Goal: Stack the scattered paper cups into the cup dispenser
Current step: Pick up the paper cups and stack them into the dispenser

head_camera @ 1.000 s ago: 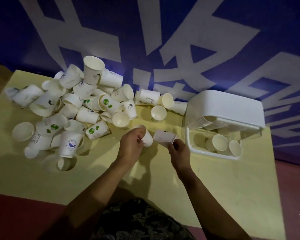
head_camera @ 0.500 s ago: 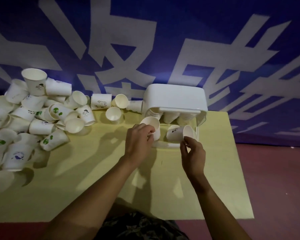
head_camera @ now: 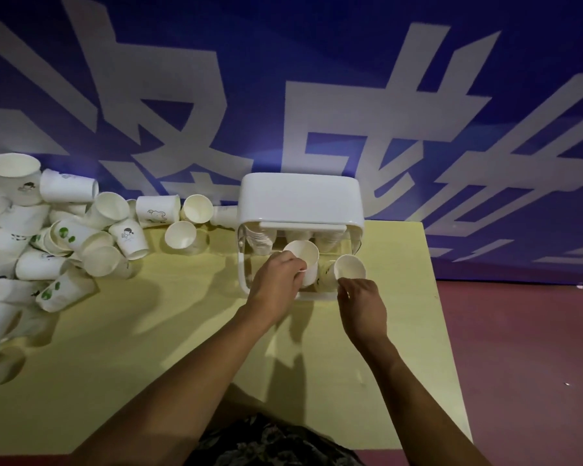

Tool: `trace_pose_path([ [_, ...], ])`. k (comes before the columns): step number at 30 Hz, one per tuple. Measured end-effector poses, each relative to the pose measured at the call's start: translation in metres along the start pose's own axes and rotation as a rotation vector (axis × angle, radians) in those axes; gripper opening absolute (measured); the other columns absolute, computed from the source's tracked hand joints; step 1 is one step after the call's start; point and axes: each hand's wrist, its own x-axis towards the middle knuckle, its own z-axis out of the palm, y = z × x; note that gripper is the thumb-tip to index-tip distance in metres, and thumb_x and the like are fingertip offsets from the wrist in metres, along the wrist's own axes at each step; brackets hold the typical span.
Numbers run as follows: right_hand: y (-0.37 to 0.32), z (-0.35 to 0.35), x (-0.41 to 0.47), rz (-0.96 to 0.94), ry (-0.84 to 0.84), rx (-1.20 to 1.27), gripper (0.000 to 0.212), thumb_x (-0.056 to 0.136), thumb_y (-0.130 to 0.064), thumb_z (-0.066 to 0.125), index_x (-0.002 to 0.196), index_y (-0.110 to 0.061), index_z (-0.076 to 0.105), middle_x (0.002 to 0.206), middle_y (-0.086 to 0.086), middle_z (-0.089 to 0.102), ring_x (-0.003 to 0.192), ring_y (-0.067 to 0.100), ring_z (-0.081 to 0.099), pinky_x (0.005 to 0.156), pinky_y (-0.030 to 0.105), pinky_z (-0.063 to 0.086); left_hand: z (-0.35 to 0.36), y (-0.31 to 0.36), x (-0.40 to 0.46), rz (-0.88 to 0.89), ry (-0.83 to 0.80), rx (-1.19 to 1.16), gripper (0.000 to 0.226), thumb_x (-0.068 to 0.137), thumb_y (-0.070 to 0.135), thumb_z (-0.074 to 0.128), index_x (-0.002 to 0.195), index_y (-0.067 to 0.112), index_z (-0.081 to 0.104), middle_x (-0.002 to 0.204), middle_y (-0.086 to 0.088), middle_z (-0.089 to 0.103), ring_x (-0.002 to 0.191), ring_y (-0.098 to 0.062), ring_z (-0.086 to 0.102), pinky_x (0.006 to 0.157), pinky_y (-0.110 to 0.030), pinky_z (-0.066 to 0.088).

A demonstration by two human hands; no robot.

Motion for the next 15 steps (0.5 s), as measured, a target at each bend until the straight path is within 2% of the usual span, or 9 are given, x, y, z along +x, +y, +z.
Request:
trace_pose_path([
  [3,0.005,0.010,0.008,-0.039,-0.089,-0.010,0.020,0.093,-0.008,0.052,0.075,-0.009,0.062,0.077,0.007,0.066,0.085,0.032,0.055,0.058,0.035,0.042,0.010,-0.001,0.010,-0.043,-0.112,0.087,0.024,0.094,0.015,0.053,0.111,0.014,0.070,0.110,-0.004,0.062,0.107,-0.022,0.052,0.088,-0.035,0.047],
  [8,0.013,0.023,0.021,-0.087,-0.203,-0.085,0.019,0.095,-0.015,0.052,0.095,-0.013,0.071,0.093,0.002,0.069,0.099,0.025,0.055,0.070,0.036,0.051,0.026,-0.010,0.020,-0.090,-0.206,0.163,0.025,0.096,0.016,0.049,0.108,0.016,0.071,0.109,-0.004,0.062,0.106,-0.022,0.051,0.087,-0.035,0.047],
  [11,0.017,0.030,0.026,-0.133,-0.245,-0.131,0.021,0.095,-0.014,0.050,0.091,-0.013,0.071,0.090,0.004,0.068,0.097,0.027,0.056,0.071,0.036,0.049,0.034,-0.018,0.019,-0.107,-0.258,0.198,0.025,0.095,0.015,0.049,0.107,0.017,0.071,0.108,-0.004,0.063,0.105,-0.022,0.051,0.087,-0.034,0.048],
  [15,0.020,0.035,0.030,-0.151,-0.237,-0.211,0.017,0.088,-0.008,0.057,0.094,-0.014,0.072,0.082,0.006,0.069,0.089,0.031,0.058,0.072,0.036,0.049,0.045,-0.027,0.017,-0.104,-0.306,0.223,0.025,0.094,0.014,0.051,0.109,0.017,0.071,0.109,-0.005,0.064,0.107,-0.023,0.051,0.090,-0.033,0.047],
])
